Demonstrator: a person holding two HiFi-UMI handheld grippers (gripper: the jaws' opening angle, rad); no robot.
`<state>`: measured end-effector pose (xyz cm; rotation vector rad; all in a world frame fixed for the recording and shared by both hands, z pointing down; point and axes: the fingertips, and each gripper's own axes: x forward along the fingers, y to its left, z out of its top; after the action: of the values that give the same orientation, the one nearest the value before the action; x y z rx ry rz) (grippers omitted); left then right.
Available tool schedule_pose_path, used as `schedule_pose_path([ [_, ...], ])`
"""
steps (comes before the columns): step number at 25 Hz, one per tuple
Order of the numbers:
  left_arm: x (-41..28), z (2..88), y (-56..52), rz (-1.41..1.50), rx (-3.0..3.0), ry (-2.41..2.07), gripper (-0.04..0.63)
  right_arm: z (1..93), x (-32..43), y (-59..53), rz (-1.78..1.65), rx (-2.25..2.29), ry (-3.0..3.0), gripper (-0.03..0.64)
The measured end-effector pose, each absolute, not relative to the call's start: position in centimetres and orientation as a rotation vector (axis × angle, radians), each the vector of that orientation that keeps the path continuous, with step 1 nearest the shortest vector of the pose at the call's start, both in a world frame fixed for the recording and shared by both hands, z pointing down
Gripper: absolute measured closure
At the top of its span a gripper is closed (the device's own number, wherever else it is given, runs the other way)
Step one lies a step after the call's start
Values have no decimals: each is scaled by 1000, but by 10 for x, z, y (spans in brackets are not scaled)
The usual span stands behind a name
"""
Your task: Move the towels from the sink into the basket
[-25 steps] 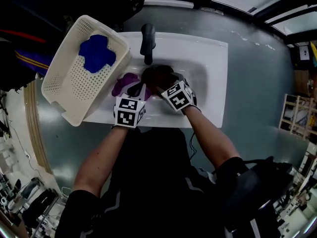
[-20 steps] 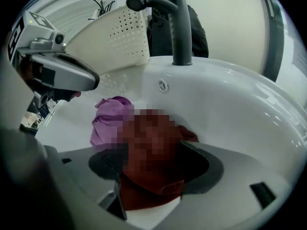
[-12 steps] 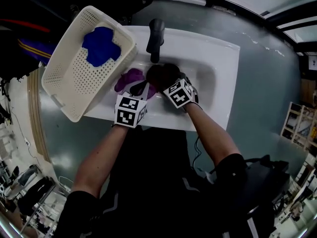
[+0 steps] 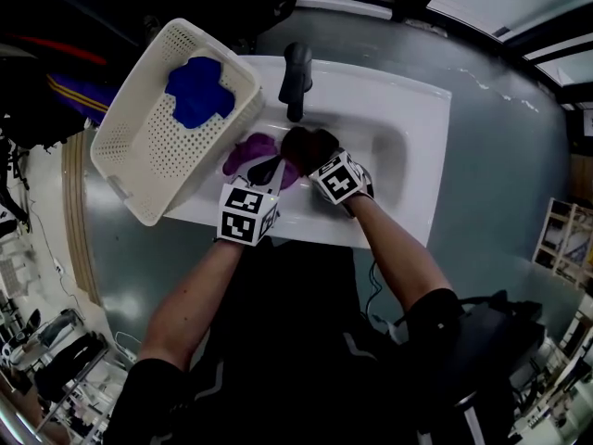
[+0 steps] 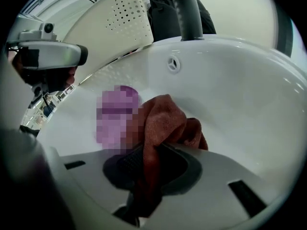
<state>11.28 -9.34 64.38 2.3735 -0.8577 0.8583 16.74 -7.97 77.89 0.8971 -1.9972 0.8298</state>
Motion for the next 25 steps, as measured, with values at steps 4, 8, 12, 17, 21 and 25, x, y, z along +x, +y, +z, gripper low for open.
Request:
schedule_pose_path([
  [4, 115, 628, -92, 827, 2386, -871, 588, 767, 172, -80, 832, 927, -2008, 541],
  [8, 118, 607, -91, 791, 2407, -856, 588, 743, 178, -80, 835, 984, -2026, 541],
  [12, 123, 571, -98, 717, 2476, -825, 588, 707, 190, -87, 825, 1083, -2046, 541],
  [17, 121, 531, -103, 594, 2532, -791, 588, 655, 199, -93, 772, 1201, -2083, 541],
  [21, 113, 509, -106, 560, 2580, -772, 588, 622, 196, -97, 716, 1269, -2103, 541],
  [25, 106, 487, -106, 519, 2619, -776, 588, 590, 187, -98, 673, 1315, -2130, 541],
])
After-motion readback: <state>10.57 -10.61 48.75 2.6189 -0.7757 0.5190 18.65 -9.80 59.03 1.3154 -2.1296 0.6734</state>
